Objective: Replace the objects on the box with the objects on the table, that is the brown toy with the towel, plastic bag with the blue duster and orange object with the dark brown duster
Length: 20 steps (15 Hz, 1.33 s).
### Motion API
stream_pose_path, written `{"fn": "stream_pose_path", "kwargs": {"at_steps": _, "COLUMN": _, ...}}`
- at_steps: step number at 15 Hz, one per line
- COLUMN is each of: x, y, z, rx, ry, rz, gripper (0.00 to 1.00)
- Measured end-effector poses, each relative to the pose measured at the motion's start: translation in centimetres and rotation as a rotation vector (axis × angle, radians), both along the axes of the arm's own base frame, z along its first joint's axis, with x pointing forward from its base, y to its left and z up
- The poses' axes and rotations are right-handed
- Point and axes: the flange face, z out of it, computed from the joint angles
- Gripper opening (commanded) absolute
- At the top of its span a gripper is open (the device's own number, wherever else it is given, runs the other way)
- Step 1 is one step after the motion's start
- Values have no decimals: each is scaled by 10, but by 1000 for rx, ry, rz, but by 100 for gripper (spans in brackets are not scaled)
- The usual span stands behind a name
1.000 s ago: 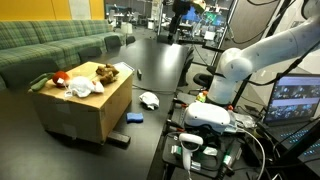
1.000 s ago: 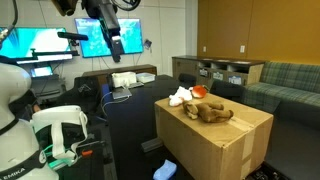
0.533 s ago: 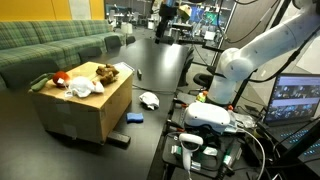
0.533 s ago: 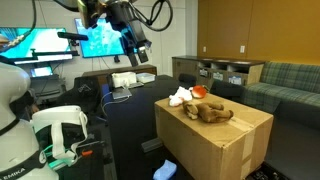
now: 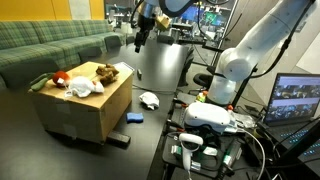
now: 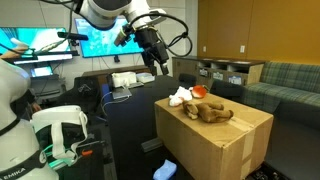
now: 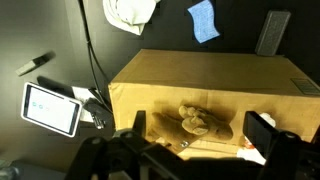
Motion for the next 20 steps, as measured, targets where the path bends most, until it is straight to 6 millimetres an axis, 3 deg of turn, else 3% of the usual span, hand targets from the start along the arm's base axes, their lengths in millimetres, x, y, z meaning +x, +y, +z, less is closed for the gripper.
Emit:
{"fn": "stream_pose_path", "kwargs": {"at_steps": 10, "x": 61, "y": 57, "z": -20, "rx": 58, "ry": -50, "rz": -84, "gripper": 100}}
{"fn": "stream_pose_path", "kwargs": {"at_steps": 15, "x": 109, "y": 58, "z": -68, "rx": 83, "ry": -124, "rz": -66, "gripper": 100}}
{"fn": "stream_pose_path", "kwargs": {"at_steps": 20, "x": 155, "y": 35, "z": -122, "rx": 51, "ry": -150, "rz": -50, "gripper": 100}}
